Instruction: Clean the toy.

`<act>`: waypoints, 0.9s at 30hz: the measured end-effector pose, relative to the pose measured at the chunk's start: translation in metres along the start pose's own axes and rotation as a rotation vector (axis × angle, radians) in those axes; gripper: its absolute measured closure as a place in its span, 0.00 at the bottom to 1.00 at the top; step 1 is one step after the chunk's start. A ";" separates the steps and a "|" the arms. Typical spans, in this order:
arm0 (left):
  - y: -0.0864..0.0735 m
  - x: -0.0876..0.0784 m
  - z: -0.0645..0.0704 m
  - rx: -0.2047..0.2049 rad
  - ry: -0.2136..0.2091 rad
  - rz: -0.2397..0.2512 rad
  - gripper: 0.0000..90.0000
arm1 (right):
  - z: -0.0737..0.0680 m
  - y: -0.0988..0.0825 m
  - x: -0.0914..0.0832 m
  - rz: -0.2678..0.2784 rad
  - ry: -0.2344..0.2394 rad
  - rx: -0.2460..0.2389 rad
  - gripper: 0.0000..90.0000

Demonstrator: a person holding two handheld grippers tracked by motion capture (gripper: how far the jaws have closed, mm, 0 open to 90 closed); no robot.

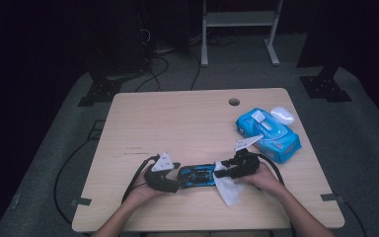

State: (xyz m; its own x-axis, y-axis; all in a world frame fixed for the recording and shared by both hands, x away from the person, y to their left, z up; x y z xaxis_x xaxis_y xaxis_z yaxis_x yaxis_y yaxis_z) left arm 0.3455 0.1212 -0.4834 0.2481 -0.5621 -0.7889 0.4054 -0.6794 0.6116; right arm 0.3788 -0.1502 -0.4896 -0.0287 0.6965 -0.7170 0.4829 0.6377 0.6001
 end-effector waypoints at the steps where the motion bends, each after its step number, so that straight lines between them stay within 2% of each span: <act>1: 0.001 0.004 -0.004 -0.020 -0.063 -0.007 0.30 | -0.004 0.001 -0.002 0.000 -0.036 -0.043 0.59; 2: 0.001 0.004 -0.004 -0.020 -0.063 -0.007 0.30 | -0.006 0.002 -0.003 0.002 -0.054 -0.051 0.60; 3: 0.003 0.008 -0.005 -0.005 -0.097 -0.018 0.30 | -0.007 0.003 -0.003 0.005 -0.067 -0.062 0.60; 4: 0.005 0.009 -0.004 0.015 -0.119 -0.018 0.34 | -0.009 0.003 -0.003 0.006 -0.080 -0.076 0.61; 5: 0.007 0.010 -0.002 0.039 -0.118 -0.015 0.39 | -0.010 0.005 -0.005 0.005 -0.105 -0.093 0.62; 6: 0.008 0.010 -0.001 0.052 -0.099 -0.011 0.46 | -0.011 0.006 -0.006 0.001 -0.130 -0.104 0.63; 7: 0.010 0.010 -0.001 0.068 -0.065 -0.011 0.46 | -0.012 0.007 -0.006 0.000 -0.151 -0.112 0.63; 8: 0.011 0.010 -0.001 0.078 -0.050 -0.013 0.47 | -0.013 0.009 -0.007 -0.007 -0.183 -0.119 0.64; 9: 0.011 0.010 -0.001 0.078 -0.050 -0.013 0.48 | -0.013 0.009 -0.007 -0.007 -0.183 -0.119 0.64; 10: 0.012 0.010 -0.003 0.083 -0.027 -0.007 0.48 | -0.013 0.010 -0.008 -0.011 -0.205 -0.124 0.64; 11: 0.013 0.010 -0.003 0.100 0.005 -0.013 0.50 | -0.014 0.014 -0.009 -0.019 -0.259 -0.143 0.64; 12: 0.017 0.012 -0.004 0.142 0.082 -0.032 0.50 | -0.015 0.016 -0.008 -0.026 -0.299 -0.161 0.64; 13: 0.018 0.013 -0.005 0.144 0.098 -0.033 0.50 | -0.014 0.018 -0.008 -0.032 -0.323 -0.163 0.64; 14: 0.018 0.013 -0.005 0.144 0.098 -0.033 0.50 | -0.014 0.018 -0.008 -0.032 -0.323 -0.163 0.64; 15: 0.019 0.015 -0.005 0.155 0.136 -0.029 0.50 | -0.011 0.020 -0.008 -0.037 -0.355 -0.159 0.63; 17: 0.018 0.015 -0.006 0.146 0.110 -0.027 0.50 | -0.010 0.020 -0.008 -0.035 -0.363 -0.153 0.61; 20: 0.016 0.014 -0.004 0.152 0.104 -0.025 0.51 | -0.011 0.018 -0.009 -0.029 -0.355 -0.151 0.59; 21: 0.015 0.013 -0.003 0.143 0.074 -0.002 0.51 | -0.011 0.018 -0.009 -0.029 -0.355 -0.151 0.59; 23: 0.015 0.008 -0.004 0.126 0.041 0.024 0.53 | -0.014 0.015 -0.011 -0.027 -0.349 -0.147 0.58; 27: 0.015 0.008 -0.005 0.114 0.029 0.025 0.54 | -0.016 0.010 -0.015 -0.021 -0.349 -0.140 0.61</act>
State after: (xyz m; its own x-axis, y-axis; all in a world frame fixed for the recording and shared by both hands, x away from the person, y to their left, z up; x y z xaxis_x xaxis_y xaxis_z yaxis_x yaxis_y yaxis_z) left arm 0.3581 0.1094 -0.4810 0.2833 -0.5668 -0.7736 0.2961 -0.7156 0.6327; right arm 0.3703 -0.1488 -0.4669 0.2743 0.5441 -0.7929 0.3606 0.7062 0.6093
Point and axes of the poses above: each handheld gripper's, and its own axes: x roughly forward along the jaws, y roughly out of its top, z roughly to its right, the point moved 3 cm from there along x, roughly forward along the jaws, and after that the axes turned 15 degrees about -z, right-handed, at the moved point
